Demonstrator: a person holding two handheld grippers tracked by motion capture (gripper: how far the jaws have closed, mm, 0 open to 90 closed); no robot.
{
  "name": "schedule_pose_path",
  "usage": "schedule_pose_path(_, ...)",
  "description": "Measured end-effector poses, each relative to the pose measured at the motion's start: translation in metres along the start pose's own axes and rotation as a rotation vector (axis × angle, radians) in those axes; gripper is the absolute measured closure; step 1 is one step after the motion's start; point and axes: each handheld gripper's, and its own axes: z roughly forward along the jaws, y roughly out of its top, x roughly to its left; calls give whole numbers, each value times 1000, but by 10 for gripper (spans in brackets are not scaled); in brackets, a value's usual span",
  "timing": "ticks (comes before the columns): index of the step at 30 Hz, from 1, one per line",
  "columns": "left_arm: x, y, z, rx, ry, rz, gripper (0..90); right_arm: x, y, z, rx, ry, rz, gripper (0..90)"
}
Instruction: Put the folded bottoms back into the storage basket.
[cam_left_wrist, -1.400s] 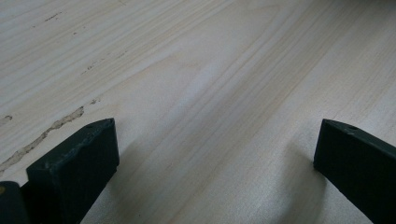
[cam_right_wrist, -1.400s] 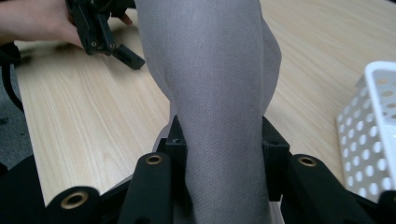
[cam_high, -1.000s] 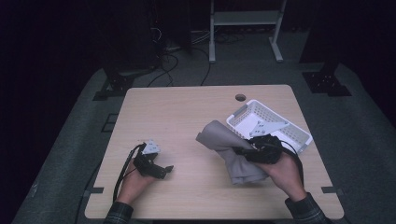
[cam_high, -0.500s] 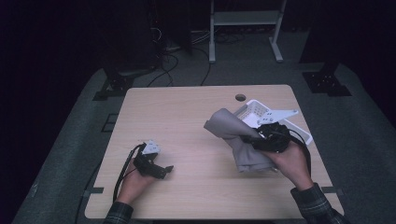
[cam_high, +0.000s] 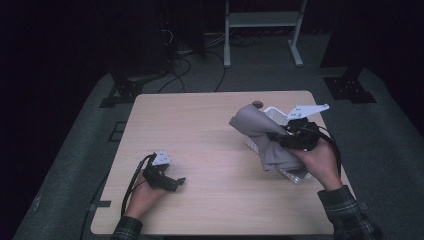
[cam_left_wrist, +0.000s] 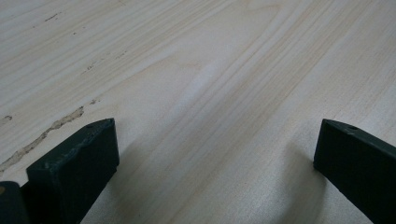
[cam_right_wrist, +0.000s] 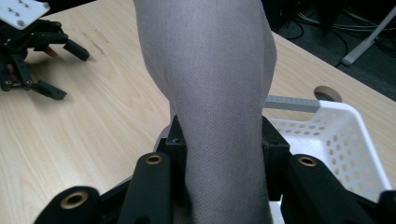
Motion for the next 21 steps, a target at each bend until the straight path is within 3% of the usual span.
schedule_pose_path(12,0,0,0,1,0,0,0,-21,4,2,15,-41,-10,642)
schedule_pose_path(21,0,0,0,-1,-1,-3,0,-49,-6,19,51,-72,-6,640)
